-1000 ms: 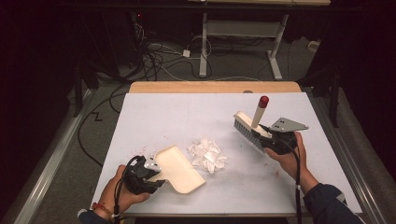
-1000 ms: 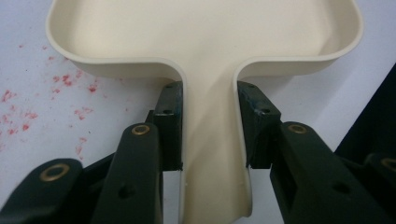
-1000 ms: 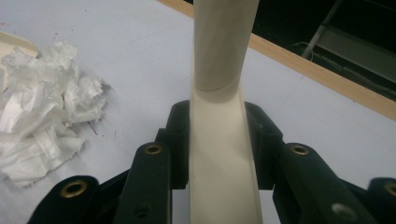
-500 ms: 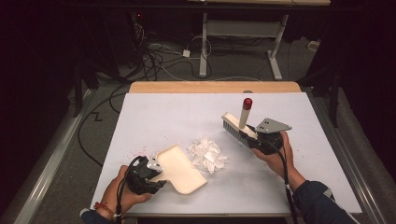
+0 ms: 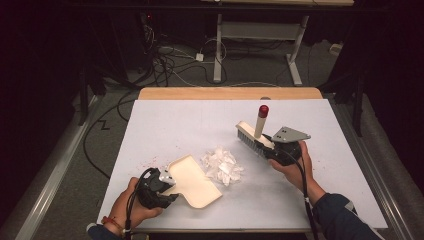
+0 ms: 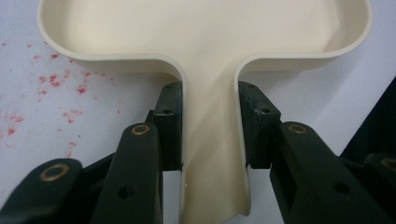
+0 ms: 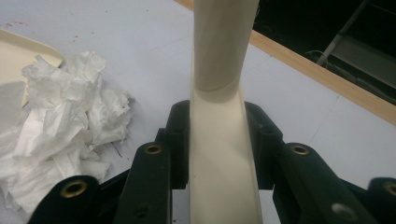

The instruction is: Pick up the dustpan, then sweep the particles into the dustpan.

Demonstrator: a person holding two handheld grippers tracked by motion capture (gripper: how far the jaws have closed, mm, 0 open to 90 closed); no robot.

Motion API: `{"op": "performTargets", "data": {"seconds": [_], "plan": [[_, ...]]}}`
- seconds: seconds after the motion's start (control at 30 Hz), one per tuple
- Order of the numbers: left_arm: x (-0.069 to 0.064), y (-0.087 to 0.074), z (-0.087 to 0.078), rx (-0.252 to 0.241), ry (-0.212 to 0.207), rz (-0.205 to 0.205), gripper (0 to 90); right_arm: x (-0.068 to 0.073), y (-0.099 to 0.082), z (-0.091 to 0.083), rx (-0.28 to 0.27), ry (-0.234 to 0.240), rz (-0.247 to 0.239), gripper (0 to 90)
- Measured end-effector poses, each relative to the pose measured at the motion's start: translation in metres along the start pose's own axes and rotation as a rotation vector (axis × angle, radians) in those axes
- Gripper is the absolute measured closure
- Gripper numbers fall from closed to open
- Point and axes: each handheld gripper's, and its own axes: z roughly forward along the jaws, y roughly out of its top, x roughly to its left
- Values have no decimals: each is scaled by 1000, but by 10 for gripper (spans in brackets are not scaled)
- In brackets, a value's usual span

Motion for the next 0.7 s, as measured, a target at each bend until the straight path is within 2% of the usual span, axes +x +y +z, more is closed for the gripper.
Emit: {"op": "performTargets", "data": {"seconds": [0.27, 0.43, 0.5, 0.67, 0.7], "plan": [[0, -1, 2, 2, -2, -7, 628, 5, 1, 6, 10, 11, -16, 681], [0, 0, 4, 5, -6, -5, 627, 7, 2, 11, -4, -4, 3, 681], [-1, 1, 5, 8, -5, -4, 628, 11, 2, 17, 7, -2, -1, 681], [-2, 1, 8, 13, -7, -5, 628, 21, 4, 21, 6, -3, -19, 681], [-2, 3, 8, 18, -10, -5, 628, 26, 5, 25, 3, -2, -21, 681]]}}
